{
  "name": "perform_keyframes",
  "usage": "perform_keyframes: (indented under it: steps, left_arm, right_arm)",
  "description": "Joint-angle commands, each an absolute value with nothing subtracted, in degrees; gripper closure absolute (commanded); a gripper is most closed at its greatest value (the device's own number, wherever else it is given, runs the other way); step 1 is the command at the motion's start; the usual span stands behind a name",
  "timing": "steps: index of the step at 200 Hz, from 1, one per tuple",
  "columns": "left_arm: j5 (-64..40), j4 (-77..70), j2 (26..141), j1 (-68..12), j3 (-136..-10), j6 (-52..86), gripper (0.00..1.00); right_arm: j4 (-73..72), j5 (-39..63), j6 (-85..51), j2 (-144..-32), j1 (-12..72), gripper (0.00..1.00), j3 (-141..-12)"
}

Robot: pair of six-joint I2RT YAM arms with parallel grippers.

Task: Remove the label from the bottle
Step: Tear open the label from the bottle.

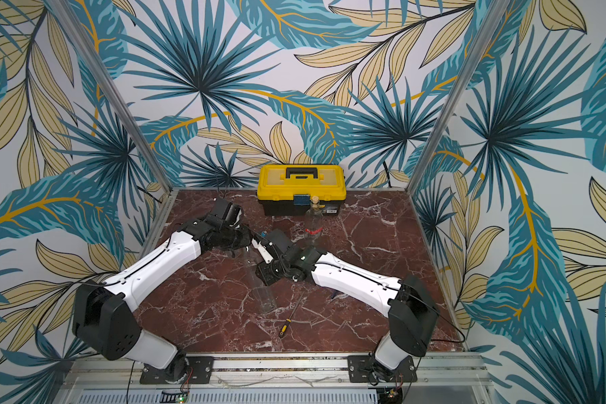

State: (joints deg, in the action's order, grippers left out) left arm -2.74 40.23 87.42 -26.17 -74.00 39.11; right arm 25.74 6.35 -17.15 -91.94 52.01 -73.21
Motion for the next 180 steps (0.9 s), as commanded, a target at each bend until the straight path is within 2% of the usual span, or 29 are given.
perform_keyframes:
  steps: [1, 48, 131, 180]
  left_arm:
    - [-2.9, 37.8, 85.6, -26.3, -72.8, 40.5, 1.0]
    - [-2.7, 37.5, 85.4, -26.4, -72.7, 40.7, 1.0]
    - [-2.7, 37.1, 85.4, -26.7, -72.7, 41.0, 1.0]
    - [-2.4, 37.1, 85.2, -27.1, -72.6, 41.0, 1.0]
  right_arm:
    - [25.8, 7.2, -16.8, -93.3, 51.9, 0.63, -73.3]
    - [25.2, 6.6, -16.8, -95.3, 52.0, 0.7, -73.1]
    - [25.8, 4.0, -16.5, -95.8, 52.0, 0.75, -73.0]
    - [25.6, 1.6, -17.0, -96.0, 52.1, 0.84, -72.4]
